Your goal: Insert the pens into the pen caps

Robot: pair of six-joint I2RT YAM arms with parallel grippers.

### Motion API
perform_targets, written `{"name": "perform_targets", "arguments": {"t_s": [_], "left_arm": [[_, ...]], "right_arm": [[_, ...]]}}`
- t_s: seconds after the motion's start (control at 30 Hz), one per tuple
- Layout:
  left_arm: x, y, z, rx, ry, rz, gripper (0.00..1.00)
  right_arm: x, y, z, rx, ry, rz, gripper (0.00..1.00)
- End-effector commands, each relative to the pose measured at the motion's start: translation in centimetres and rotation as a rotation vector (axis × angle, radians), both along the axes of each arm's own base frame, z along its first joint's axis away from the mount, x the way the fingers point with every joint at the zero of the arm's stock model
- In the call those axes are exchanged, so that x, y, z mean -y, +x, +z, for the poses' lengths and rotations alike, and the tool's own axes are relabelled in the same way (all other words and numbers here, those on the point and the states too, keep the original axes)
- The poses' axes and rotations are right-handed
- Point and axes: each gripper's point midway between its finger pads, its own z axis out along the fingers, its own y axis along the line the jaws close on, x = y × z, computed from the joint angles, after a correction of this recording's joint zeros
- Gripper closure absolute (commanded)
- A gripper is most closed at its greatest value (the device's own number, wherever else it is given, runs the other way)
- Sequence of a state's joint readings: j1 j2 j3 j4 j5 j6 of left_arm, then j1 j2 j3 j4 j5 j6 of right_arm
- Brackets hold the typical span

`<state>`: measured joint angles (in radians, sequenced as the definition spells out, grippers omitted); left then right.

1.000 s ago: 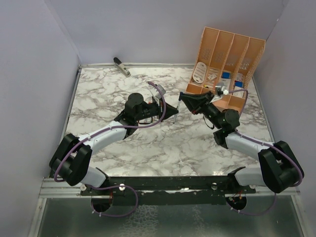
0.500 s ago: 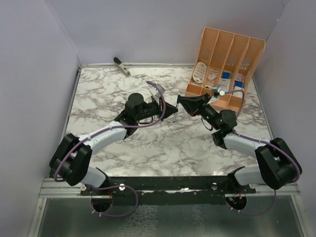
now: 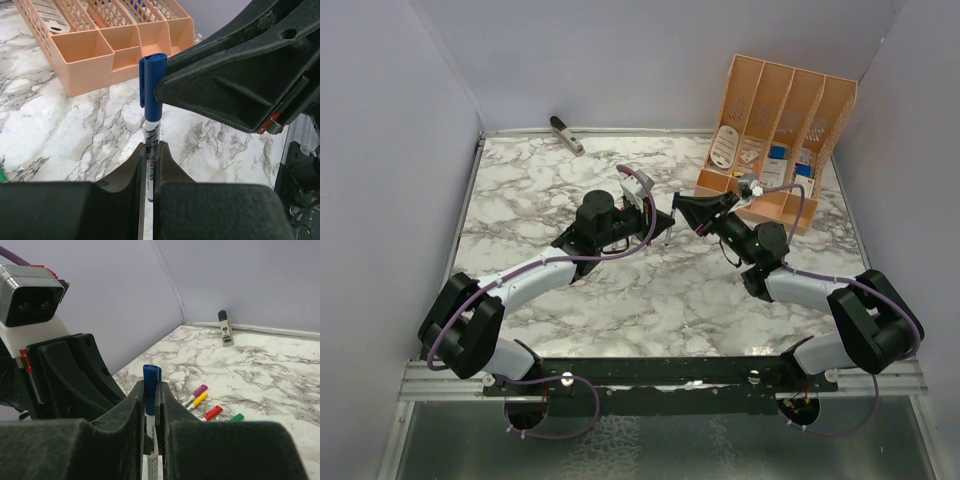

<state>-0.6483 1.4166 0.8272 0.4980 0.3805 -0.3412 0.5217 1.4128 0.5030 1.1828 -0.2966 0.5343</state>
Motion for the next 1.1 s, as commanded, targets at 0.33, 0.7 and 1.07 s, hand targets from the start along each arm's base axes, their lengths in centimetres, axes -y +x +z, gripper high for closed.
{"name": "perform_targets", "arguments": {"t_s": [0.33, 0.7, 1.07], "left_arm": [[-4.5, 3.5, 14.8, 0.391, -0.271, 0.297, 1.0], [-5.1, 3.9, 12.5, 0.341, -0.228, 0.32, 1.0], [-5.2, 8.5, -0.9, -0.04, 0.21, 0.381, 1.0]], "right_arm": [[-3.8, -2.9, -10.4, -0.235, -0.27, 0.091, 0.99], [-3.6, -2.7, -10.4, -0.238, -0.273, 0.053, 0.99], [2.4, 1.6, -8.1, -0.302, -0.302, -0.365, 0.95]]}}
